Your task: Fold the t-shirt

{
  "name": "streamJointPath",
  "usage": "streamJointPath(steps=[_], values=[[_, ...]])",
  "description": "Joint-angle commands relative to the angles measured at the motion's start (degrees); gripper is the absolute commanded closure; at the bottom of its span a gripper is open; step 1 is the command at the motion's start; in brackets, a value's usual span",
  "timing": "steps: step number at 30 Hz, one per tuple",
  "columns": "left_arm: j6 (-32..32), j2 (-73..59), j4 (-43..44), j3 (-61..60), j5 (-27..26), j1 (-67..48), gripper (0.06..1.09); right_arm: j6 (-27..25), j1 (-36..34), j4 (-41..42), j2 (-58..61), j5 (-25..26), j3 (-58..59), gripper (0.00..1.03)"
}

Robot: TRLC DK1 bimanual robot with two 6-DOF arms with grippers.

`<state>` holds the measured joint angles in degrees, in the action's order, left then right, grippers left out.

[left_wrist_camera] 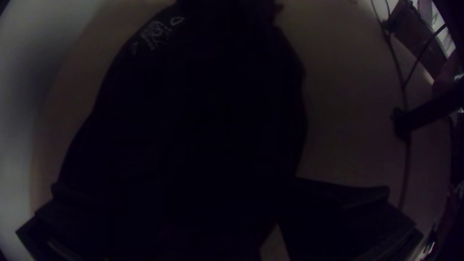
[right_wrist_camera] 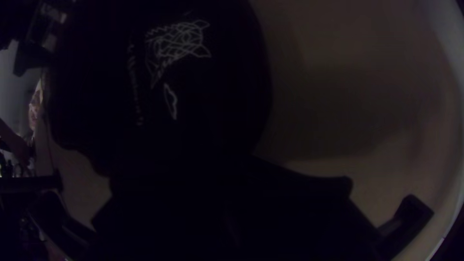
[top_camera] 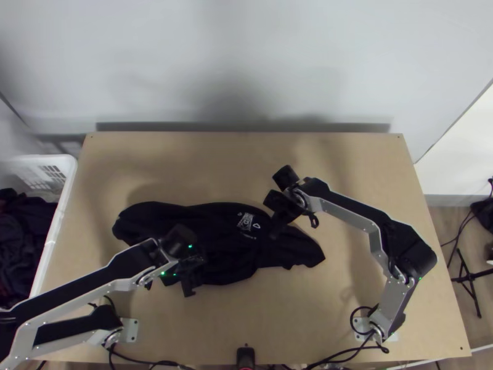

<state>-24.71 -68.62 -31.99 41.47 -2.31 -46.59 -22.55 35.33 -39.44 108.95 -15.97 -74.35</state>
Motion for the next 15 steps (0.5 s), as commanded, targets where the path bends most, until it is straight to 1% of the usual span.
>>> streamJointPath(steps=[1,8,9,11,12,13,14,15], values=[[-0.2,-0.4,0.1,0.3,0.0,0.8,0.20,-0.5,-0.4,0.1,0.1,-1.3,0.2,1.00],[-0.2,0.2,-0.4,-1.5,-0.1,-0.4,0.20,-0.8,-1.1,0.1,0.3,-1.3,-0.1,1.00],[-0.2,0.2,-0.4,-1.7,-0.1,-0.9,0.26,-0.8,-1.2,0.1,0.3,-1.3,-0.2,1.00],[-0.1,0.2,-0.3,-1.7,-0.2,-1.1,0.40,-0.8,-1.5,0.1,0.3,-1.3,-0.3,1.00],[0.2,0.1,-0.3,-1.6,-0.3,-1.1,0.53,-0.9,-1.6,0.1,0.3,-1.3,-0.4,1.00],[0.5,0.0,-0.3,-1.4,-0.5,-1.1,0.70,-0.9,-1.7,0.1,0.3,-1.3,-0.4,1.00],[0.8,0.1,-0.2,-1.3,-0.5,-1.1,0.83,-1.0,-1.8,0.1,0.3,-1.3,-0.4,1.00],[0.8,0.2,-0.2,-1.3,-0.5,-1.1,0.91,-1.0,-1.8,0.1,0.3,-1.3,-0.4,1.00]])
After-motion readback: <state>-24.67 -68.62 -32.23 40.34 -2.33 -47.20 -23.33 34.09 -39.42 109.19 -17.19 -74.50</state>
